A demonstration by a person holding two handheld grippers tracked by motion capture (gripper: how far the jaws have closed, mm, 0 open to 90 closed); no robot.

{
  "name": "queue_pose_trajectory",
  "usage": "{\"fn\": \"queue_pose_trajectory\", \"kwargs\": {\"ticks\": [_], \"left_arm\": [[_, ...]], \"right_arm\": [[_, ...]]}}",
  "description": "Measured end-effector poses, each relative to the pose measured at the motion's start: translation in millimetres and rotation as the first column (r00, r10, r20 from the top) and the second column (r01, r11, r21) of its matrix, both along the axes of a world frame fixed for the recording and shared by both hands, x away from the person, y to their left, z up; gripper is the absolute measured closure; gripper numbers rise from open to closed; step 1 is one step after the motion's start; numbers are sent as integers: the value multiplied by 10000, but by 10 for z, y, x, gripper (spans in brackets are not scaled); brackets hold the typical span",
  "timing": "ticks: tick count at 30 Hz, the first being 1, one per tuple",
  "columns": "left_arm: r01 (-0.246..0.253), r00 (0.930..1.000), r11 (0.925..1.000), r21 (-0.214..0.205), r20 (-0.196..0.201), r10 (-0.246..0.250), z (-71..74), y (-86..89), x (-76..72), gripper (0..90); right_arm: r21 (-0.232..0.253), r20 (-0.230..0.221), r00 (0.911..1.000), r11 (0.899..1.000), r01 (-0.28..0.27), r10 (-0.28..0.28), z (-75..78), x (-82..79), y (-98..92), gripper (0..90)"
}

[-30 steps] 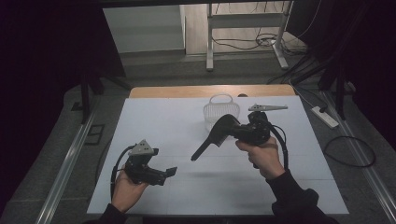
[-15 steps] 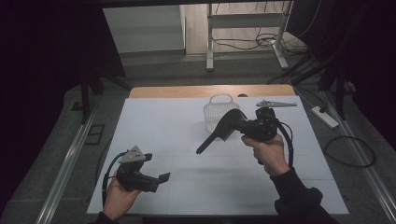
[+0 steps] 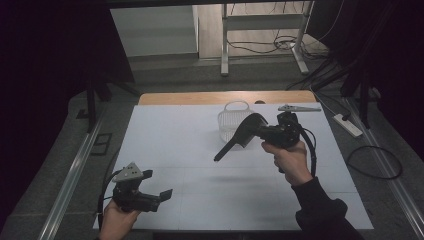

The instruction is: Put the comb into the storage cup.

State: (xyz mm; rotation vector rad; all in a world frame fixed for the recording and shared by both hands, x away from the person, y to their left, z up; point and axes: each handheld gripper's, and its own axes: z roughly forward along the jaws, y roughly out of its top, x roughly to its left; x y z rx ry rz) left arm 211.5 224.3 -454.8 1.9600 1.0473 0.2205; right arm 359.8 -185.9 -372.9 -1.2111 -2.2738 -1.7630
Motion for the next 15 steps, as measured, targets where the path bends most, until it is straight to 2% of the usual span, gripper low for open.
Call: {"fn": "queue_pose_trajectory", "kwargs": {"ticks": [10,15], "left_arm": [[-152,9997,9997,-169,-205,148,-30,120,-114,8],[-153,9995,9999,-49,-269,152,-54,162,-168,5]], "right_arm": [[32,34,9999,9999,156,-157,47,52,-40,859],[99,82,9996,9996,252,-252,83,80,-70,859]]}}
